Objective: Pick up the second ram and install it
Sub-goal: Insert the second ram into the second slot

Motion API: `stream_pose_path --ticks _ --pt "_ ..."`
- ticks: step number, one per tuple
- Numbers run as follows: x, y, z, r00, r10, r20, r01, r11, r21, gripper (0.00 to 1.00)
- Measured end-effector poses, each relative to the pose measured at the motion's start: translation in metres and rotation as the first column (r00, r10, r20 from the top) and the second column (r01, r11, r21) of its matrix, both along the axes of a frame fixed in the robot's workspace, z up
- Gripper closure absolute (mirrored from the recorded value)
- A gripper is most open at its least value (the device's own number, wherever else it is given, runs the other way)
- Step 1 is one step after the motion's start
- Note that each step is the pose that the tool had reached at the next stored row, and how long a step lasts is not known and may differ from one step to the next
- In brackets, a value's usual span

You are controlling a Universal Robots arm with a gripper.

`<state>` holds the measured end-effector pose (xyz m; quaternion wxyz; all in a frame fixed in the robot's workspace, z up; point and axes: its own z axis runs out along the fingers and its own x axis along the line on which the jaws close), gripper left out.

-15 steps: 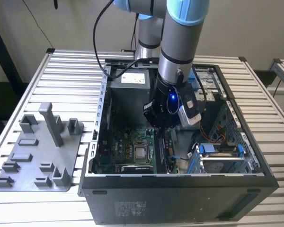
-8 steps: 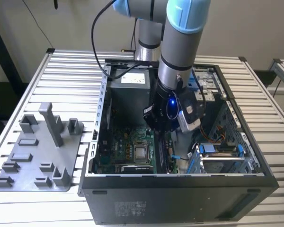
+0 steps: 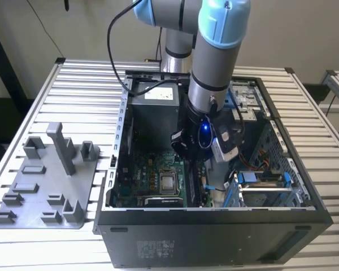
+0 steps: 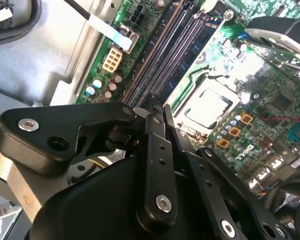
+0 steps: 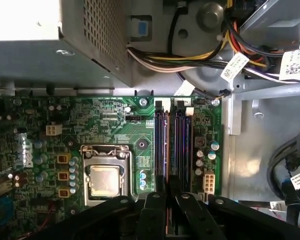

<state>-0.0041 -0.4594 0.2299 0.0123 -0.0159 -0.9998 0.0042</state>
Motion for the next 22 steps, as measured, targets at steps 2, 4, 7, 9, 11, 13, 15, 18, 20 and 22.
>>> stream_pose_path --ticks 2,4,7,9,11,13,15,18,20,22 --pt "0.0 0.0 -0.0022 1.0 0.0 0.0 0.0 1.0 0.0 0.86" --pt "0.0 0.0 -0.0043 1.0 0.0 0.0 0.0 1.0 0.0001 0.86" --pt "0.0 0.0 -0.007 1.0 0.0 0.0 0.0 1.0 0.0 0.86" --pt "0.0 0.0 -0.0075 1.0 0.0 -0.0001 0.0 1.0 -0.0003 0.86" --pt "0.0 0.0 -0.0081 1.0 -0.002 0.0 0.002 1.0 0.0001 0.86" --pt "0.0 0.0 -0.0083 1.0 -0.004 0.0 0.004 1.0 -0.0001 0.86" --pt "0.0 0.0001 -0.0094 1.0 -0.006 0.0 0.006 1.0 0.0002 0.86" --pt "0.0 0.0001 -0.01 1.0 -0.007 -0.0002 0.007 1.0 -0.0006 0.86" --pt "0.0 0.0001 -0.0103 1.0 -0.007 -0.0001 0.007 1.0 -0.0005 0.86" --pt "0.0 0.0001 -0.0105 1.0 -0.007 0.0 0.007 1.0 -0.0002 0.86"
